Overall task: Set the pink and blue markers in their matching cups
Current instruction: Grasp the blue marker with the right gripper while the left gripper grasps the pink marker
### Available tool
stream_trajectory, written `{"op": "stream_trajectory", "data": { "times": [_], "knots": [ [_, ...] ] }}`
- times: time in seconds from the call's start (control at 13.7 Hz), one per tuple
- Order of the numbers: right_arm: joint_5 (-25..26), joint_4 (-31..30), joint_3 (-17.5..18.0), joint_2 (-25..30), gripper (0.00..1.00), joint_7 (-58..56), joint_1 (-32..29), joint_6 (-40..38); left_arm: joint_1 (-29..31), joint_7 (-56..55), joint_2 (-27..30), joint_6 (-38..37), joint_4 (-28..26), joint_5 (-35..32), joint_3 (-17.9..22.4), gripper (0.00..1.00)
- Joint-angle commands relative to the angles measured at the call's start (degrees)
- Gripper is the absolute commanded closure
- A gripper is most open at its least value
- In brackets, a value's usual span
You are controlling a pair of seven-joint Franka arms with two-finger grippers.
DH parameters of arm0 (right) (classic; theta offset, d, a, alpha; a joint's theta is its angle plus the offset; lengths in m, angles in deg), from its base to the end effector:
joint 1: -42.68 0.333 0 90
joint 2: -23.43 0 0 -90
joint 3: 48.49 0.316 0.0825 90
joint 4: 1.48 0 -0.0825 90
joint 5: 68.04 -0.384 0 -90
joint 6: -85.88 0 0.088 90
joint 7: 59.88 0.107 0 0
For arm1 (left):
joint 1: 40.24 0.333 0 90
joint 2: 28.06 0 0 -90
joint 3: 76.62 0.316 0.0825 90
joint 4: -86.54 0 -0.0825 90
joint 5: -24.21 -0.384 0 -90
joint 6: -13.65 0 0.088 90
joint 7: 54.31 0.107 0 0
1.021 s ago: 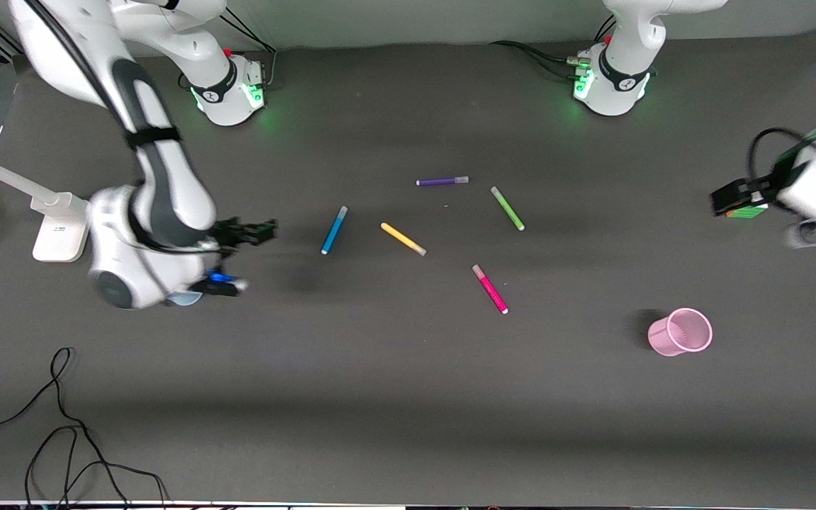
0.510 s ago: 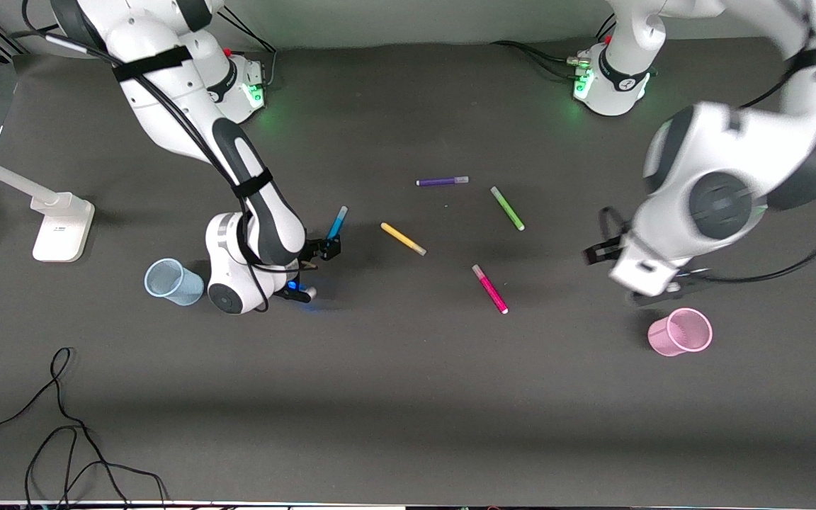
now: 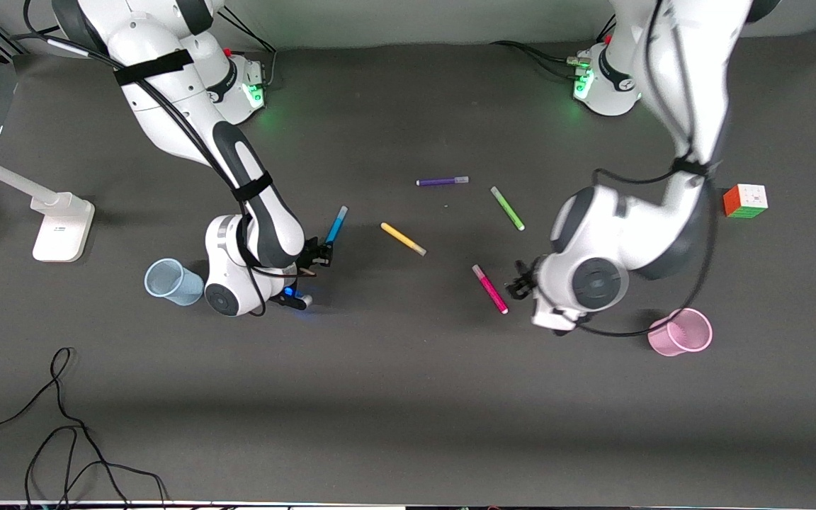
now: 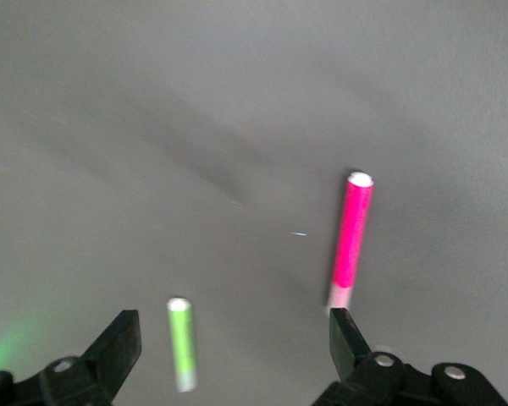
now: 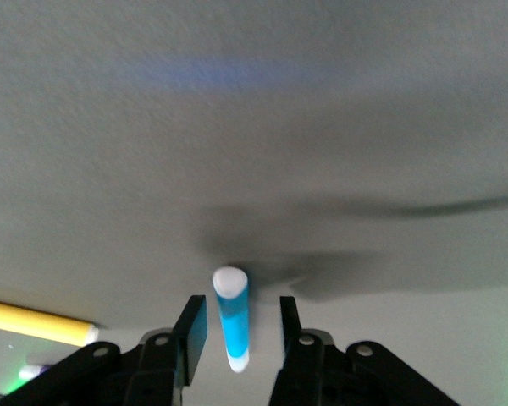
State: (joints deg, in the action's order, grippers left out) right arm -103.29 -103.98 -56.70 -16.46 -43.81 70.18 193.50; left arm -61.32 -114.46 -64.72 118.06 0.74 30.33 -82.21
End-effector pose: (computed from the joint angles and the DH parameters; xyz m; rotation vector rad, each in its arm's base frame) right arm 0.5397 0.2368 0.1389 -2.7306 0.4254 0.9586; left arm 0.6028 -0.3019 0.2743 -2.8491 -0.9400 0.5095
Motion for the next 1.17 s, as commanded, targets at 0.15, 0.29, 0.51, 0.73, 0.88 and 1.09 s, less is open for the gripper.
{"op": "stream_trajectory", "data": {
  "times": [0.15,0.29,0.51,0.73,0.88,1.09],
  "knots": [
    [-2.63,0.01,-0.05,-0.28,0.97,1.59,1.34,1.54,-5.20,-12.96,-6.49,7.99,2.66,0.56,0.14,0.01],
    [-2.63,0.01,-0.05,-0.19,1.00,1.59,1.25,1.19,-5.20,-13.59,-6.76,10.01,2.49,0.73,0.14,0.02],
    [-1.41,0.28,-0.57,2.52,1.00,1.94,1.16,-1.26,-5.11,-13.59,-7.55,11.87,1.43,0.64,0.14,0.04],
    [12.44,2.29,-3.73,11.03,1.00,3.52,0.99,-8.02,-5.72,-13.59,-8.08,13.53,0.03,0.38,0.14,0.16],
    [21.93,1.78,-5.57,17.97,1.00,2.65,0.81,-9.18,-6.17,-13.59,-8.08,13.80,-0.94,0.12,0.23,0.26],
    [20.52,1.51,-6.81,20.12,0.29,2.73,0.81,-10.77,-6.78,-13.68,-7.73,17.04,-3.57,-0.15,0.23,0.28]
  ]
}}
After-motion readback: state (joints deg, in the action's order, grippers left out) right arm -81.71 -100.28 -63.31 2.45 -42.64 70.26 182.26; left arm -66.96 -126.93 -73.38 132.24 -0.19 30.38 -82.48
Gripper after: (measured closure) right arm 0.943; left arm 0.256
